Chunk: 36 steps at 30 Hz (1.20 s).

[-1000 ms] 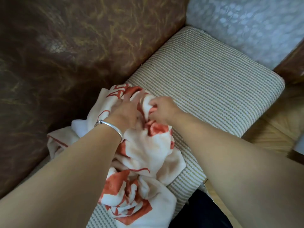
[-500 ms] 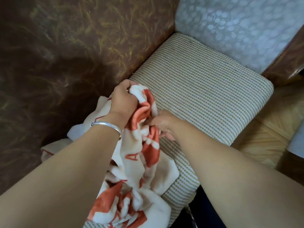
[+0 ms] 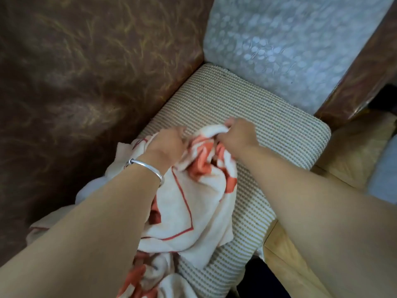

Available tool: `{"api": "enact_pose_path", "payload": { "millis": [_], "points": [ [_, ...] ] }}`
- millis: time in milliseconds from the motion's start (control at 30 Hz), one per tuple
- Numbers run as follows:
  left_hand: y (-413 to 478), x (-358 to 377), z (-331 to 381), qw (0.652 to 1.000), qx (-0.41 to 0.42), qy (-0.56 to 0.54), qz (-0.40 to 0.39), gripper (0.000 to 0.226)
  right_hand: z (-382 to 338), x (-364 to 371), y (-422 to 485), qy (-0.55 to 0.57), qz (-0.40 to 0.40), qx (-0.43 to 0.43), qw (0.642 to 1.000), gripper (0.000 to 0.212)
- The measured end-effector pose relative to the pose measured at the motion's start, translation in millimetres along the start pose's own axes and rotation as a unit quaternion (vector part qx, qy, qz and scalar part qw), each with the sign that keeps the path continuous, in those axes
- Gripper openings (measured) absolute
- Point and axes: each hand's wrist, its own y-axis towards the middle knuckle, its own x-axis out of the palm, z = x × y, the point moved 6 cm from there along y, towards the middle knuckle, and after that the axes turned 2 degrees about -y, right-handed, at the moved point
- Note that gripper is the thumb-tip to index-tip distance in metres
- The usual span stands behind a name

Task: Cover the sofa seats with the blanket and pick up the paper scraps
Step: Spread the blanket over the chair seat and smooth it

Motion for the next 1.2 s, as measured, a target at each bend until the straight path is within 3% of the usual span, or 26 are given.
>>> {"api": "enact_pose_path", "payload": {
  "millis": [33, 100, 133, 167, 200, 233, 300, 367, 433, 467, 533, 600, 700, 767, 867, 967, 1067, 1100, 1133, 1200],
  "points": [
    [2, 12, 3, 0.994, 0.013, 0.084, -0.067, 0.054, 5, 15, -4, 0.070, -0.096, 0.016, 0.993, 0.007],
    [2, 34, 5, 0.960, 0.029, 0.226, -0.162, 0.054, 11, 40, -24, 0.209, -0.312, 0.088, 0.923, 0.010],
    [1, 41, 4, 0.946, 0.026, 0.268, -0.179, 0.047, 12, 46, -31, 0.254, -0.373, 0.106, 0.886, 0.013],
    [3, 44, 3, 0.940, 0.025, 0.290, -0.176, 0.042, 16, 49, -31, 0.269, -0.393, 0.113, 0.872, 0.016],
    [8, 46, 3, 0.944, 0.037, 0.285, -0.159, 0.040, 22, 49, -27, 0.261, -0.387, 0.122, 0.876, 0.018],
    [10, 45, 7, 0.954, 0.064, 0.259, -0.138, 0.037, 32, 50, -20, 0.216, -0.353, 0.125, 0.902, 0.019],
    [14, 42, 17, 0.974, 0.108, 0.165, -0.112, 0.029, 47, 53, -6, 0.014, -0.286, 0.074, 0.955, 0.032],
    [18, 36, 26, 0.988, 0.084, 0.062, -0.115, 0.029, 54, 67, -8, -0.062, -0.291, 0.046, 0.954, 0.062],
    [21, 39, 31, 0.988, 0.052, 0.019, -0.144, 0.035, 66, 92, -17, -0.021, -0.337, 0.071, 0.939, 0.087],
    [21, 45, 31, 0.984, 0.038, 0.015, -0.173, 0.039, 68, 104, -23, -0.017, -0.358, 0.075, 0.931, 0.085],
    [17, 62, 23, 0.969, 0.010, 0.030, -0.244, 0.051, 73, 115, -29, -0.052, -0.357, 0.058, 0.931, 0.045],
    [11, 73, 11, 0.958, -0.024, 0.043, -0.283, 0.055, 73, 105, -22, -0.111, -0.279, 0.022, 0.954, 0.014],
    [7, 74, -4, 0.953, -0.051, 0.107, -0.279, 0.056, 69, 68, -2, -0.149, -0.130, 0.017, 0.980, 0.020],
    [5, 71, -7, 0.954, -0.057, 0.134, -0.262, 0.055, 50, 49, 7, -0.137, -0.074, -0.022, 0.988, 0.018],
    [4, 59, -3, 0.963, -0.056, 0.145, -0.218, 0.039, 12, 33, 3, -0.105, -0.008, -0.145, 0.984, 0.011],
    [9, 20, 2, 0.992, 0.007, 0.114, -0.051, 0.014, -6, 10, -10, -0.044, 0.107, -0.223, 0.968, 0.010],
    [8, -25, 6, 0.986, 0.053, 0.016, 0.155, 0.025, -15, -16, -22, 0.088, 0.205, -0.240, 0.945, 0.005],
    [6, -35, 8, 0.976, 0.056, -0.008, 0.212, 0.028, -21, -12, -22, 0.104, 0.167, -0.238, 0.951, 0.009],
    [5, -40, 10, 0.967, 0.059, -0.026, 0.246, 0.029, -27, -1, -21, 0.100, 0.077, -0.228, 0.965, 0.017],
    [1, -36, 16, 0.960, 0.088, -0.050, 0.263, 0.030, -21, 28, -20, 0.115, -0.160, -0.128, 0.972, 0.034]
  ]
}}
